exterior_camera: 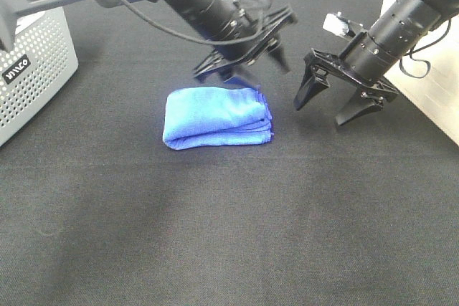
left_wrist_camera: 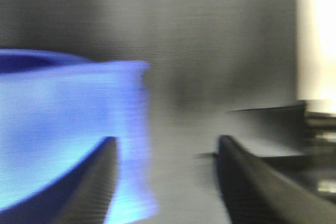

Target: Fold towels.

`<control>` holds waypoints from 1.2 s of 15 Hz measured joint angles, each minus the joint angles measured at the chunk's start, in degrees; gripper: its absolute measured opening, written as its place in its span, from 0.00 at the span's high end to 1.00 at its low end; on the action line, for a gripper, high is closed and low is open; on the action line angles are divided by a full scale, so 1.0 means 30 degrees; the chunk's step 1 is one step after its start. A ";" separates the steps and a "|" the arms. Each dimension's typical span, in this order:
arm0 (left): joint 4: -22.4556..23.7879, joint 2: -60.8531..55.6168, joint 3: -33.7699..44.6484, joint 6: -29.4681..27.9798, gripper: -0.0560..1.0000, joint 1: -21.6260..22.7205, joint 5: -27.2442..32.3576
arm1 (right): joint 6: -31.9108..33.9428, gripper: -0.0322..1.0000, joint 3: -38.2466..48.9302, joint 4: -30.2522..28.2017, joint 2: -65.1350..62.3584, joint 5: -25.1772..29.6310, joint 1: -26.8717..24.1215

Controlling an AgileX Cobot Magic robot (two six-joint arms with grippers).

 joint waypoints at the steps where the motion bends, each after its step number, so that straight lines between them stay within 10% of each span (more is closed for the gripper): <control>1: -0.0057 0.0000 -0.0267 0.0382 0.39 0.0115 0.0229 | 0.0000 0.17 0.0000 0.0076 0.0000 0.0191 0.0000; 5: 0.1127 0.0000 -0.2827 0.2406 0.39 0.1872 0.3151 | -0.1108 0.17 0.0000 0.1910 -0.0859 0.0248 0.0057; 14: 0.5042 0.0000 -0.4183 0.2578 0.39 0.4393 0.7143 | -0.6914 0.17 -0.0095 1.3159 0.1623 -0.1031 0.4030; 18: 0.5519 0.0000 -0.4183 0.2578 0.39 0.4393 0.7200 | -0.7028 0.17 -0.0095 1.3140 0.3151 -0.1089 0.3380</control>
